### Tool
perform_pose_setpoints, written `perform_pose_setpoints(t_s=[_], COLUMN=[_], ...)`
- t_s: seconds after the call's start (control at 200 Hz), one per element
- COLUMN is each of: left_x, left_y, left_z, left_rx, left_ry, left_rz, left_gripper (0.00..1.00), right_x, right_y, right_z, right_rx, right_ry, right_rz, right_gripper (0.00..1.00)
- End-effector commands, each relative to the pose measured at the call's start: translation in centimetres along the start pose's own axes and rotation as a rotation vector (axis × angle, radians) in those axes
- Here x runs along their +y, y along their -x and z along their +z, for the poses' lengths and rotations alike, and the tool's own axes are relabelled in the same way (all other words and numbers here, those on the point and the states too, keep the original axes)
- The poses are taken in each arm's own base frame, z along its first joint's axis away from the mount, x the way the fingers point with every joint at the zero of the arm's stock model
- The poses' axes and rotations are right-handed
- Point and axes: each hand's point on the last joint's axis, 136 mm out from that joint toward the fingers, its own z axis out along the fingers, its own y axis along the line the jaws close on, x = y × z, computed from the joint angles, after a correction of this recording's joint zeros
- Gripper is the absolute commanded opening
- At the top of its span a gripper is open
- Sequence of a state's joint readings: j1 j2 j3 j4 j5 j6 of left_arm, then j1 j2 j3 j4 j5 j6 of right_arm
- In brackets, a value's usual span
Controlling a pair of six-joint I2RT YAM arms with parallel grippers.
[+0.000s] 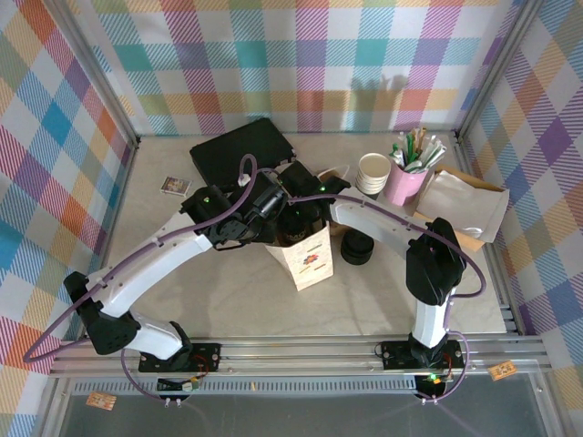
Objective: Pack the takeout coffee
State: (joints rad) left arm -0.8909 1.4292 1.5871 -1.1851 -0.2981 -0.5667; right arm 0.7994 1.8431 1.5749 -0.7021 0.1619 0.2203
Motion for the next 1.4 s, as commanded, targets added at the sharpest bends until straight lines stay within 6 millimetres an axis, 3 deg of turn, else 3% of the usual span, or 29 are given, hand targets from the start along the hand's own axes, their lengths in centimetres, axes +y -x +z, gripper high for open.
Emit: perform_pose_setpoints(t_s=[0.0,0.695,1.065,1.395], left_x=[0.5,1.4,1.4,1.5], left_y=[0.3,1.1,2.0,2.0], left_z=[-0.9,-1.4,-1.9,-1.9], left_rx=[-0.025,-0.069,-0.111,-0.112], left_ry=[0.036,0.094,0.092,0.087], left_rz=[-0.003,0.016,0.04,0.057], left_gripper=[0.0,0.0,0.0,0.0], right_x=[-0.5,-1.6,-1.9,-1.4], right_y=[-2.3,-6.1,-6.1,-2.8], right_z=[0.2,1.9,2.3,0.6], right_rx=[0.079,0.21,0.214,0.131], right_ry=[-0.005,-0.051,-0.06,-0.062], right_rz=[-0.003,-0.072,-0.104,-0.068], right_gripper=[0.55,0.54,0.54,0.81])
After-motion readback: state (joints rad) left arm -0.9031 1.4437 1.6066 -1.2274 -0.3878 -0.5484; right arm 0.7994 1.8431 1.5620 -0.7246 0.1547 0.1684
